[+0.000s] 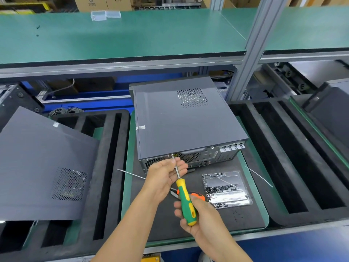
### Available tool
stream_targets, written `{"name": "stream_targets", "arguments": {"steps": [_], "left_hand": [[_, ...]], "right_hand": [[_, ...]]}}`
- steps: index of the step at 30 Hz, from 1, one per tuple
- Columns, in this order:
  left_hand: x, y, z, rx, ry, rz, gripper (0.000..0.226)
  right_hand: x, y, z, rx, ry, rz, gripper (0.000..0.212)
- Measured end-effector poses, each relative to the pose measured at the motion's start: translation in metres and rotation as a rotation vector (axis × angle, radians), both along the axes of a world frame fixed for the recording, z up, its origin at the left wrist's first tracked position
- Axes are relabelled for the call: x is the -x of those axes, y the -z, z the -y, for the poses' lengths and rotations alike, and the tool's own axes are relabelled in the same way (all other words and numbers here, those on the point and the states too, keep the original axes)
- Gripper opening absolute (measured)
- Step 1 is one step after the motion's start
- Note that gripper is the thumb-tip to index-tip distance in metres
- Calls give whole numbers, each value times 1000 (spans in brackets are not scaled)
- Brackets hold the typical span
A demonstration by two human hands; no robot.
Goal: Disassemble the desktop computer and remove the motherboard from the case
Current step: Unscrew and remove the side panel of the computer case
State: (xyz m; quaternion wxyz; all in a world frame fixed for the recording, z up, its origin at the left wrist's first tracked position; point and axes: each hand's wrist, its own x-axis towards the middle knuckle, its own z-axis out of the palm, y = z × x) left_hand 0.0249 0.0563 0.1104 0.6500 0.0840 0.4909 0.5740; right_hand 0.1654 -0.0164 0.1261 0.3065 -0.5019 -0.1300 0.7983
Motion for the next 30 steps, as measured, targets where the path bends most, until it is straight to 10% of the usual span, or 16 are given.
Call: {"name": "stream_targets", "arguments": {"steps": [24, 30], "left_hand": [[-10, 20, -2, 44, -134, -92, 20], [-23, 58, 13, 108, -36, -380, 13]], "right_hand": [[-39, 13, -4, -324, -6, 377, 21], [-86, 30, -4, -244, 124, 365, 5]]}}
